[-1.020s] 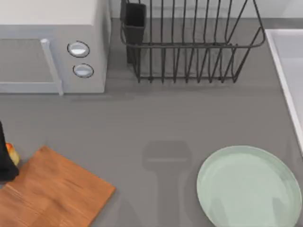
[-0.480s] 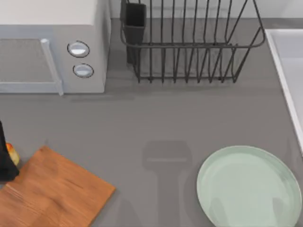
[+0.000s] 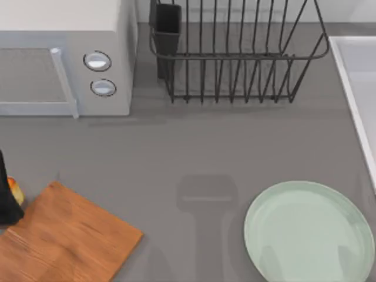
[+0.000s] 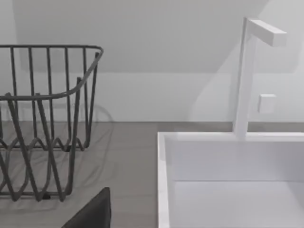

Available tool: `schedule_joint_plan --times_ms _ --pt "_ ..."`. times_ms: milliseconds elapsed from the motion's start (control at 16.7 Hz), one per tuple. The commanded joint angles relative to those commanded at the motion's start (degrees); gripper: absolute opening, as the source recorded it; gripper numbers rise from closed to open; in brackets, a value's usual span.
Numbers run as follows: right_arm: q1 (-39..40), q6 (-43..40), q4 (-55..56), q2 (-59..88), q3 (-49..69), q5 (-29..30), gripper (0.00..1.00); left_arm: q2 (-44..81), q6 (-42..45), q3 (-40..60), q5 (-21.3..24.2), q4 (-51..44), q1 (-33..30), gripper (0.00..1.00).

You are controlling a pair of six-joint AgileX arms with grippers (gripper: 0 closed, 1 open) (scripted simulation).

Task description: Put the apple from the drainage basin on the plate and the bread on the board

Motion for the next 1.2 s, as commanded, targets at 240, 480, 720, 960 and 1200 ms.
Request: schedule_joint_plan --times_ms 240,480,720,960,1200 --pt "0.0 0.0 0.0 0.0 0.0 0.0 1.00 0.0 0.0 0.0 0.0 0.0 0.0 1.00" --pt "-0.1 -0.1 -0.4 0.6 0.5 0.0 1.00 0.0 0.0 0.0 0.0 0.0 0.0 1.00" --pt "-1.4 -1.3 -5.3 9.0 8.1 0.0 1.00 0.0 0.0 0.0 0.0 0.0 0.0 1.00" --pt "-3.8 -3.6 -14.5 26.3 22.2 0.0 1.00 0.0 0.0 0.0 0.0 0.0 0.0 1.00" --pt "-6.9 -6.4 -26.1 49.3 40.1 0.1 1.00 0.0 0.0 0.0 0.0 0.0 0.0 1.00"
